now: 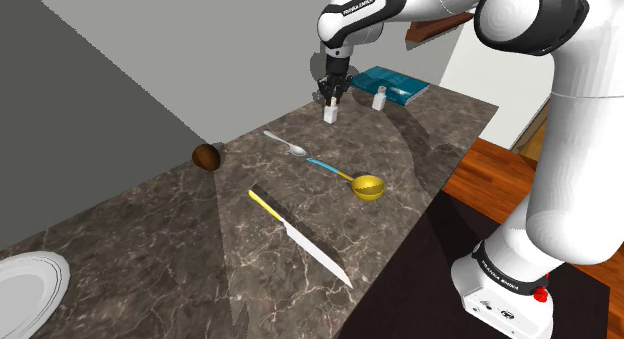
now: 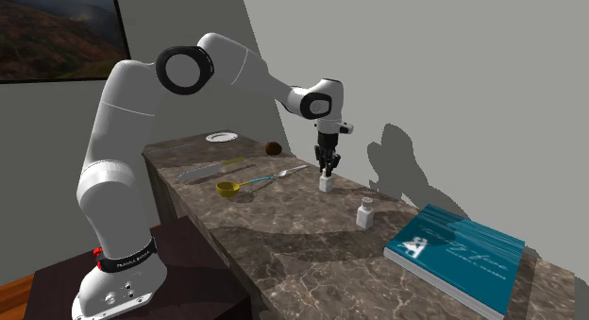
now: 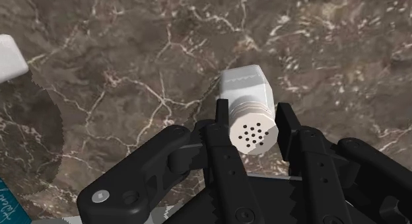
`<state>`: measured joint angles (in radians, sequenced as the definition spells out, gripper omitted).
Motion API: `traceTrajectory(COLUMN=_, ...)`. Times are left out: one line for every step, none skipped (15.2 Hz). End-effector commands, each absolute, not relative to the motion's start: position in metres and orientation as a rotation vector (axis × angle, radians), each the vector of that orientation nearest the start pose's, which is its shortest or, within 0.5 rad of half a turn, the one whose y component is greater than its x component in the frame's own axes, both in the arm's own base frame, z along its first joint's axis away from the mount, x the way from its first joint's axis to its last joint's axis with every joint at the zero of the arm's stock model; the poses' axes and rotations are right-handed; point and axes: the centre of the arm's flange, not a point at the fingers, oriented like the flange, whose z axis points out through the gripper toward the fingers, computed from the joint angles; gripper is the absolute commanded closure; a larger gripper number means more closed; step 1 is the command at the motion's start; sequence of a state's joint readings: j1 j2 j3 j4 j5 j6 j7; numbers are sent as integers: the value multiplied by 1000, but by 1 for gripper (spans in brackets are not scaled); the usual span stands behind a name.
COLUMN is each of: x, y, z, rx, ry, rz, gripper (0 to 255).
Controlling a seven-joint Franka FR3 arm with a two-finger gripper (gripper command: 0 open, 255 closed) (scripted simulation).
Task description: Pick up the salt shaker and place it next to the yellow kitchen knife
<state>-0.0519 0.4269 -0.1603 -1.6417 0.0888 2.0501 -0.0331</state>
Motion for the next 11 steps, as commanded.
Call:
traceTrajectory(x=657, y=-124, z=370, rx=-3111, ry=323, rz=17, gripper=255)
traceTrajectory(x=657, y=-124, z=370, rx=-3111, ry=323, rz=17, gripper=255)
traceTrajectory(x=657, y=-124, z=370, rx=-3111, ry=323, rz=17, gripper=255)
traceTrajectory(x=657, y=-124, z=370, rx=-3111, ry=323, rz=17, gripper=255)
traceTrajectory(x=657, y=-124, z=375, rx=-3111, ry=323, rz=17, gripper=255)
traceTrajectory(x=657, y=-124, z=380, rx=-3111, ry=323, rz=17, gripper=255)
traceTrajectory(x=657, y=-124, z=386, rx=-3111, ry=323, rz=17, gripper=255)
traceTrajectory(x=657, y=-124, z=391, rx=-3111, ry=323, rz=17, gripper=255)
traceTrajectory(x=657, y=-124, z=396, rx=-3111, ry=323, rz=17, gripper=255)
traceTrajectory(x=657, y=-124, z=402, rx=-3111, ry=323, rz=17, gripper=255)
traceTrajectory(x=657, y=-124, z=407, rx=-3111, ry=323, rz=17, gripper=255)
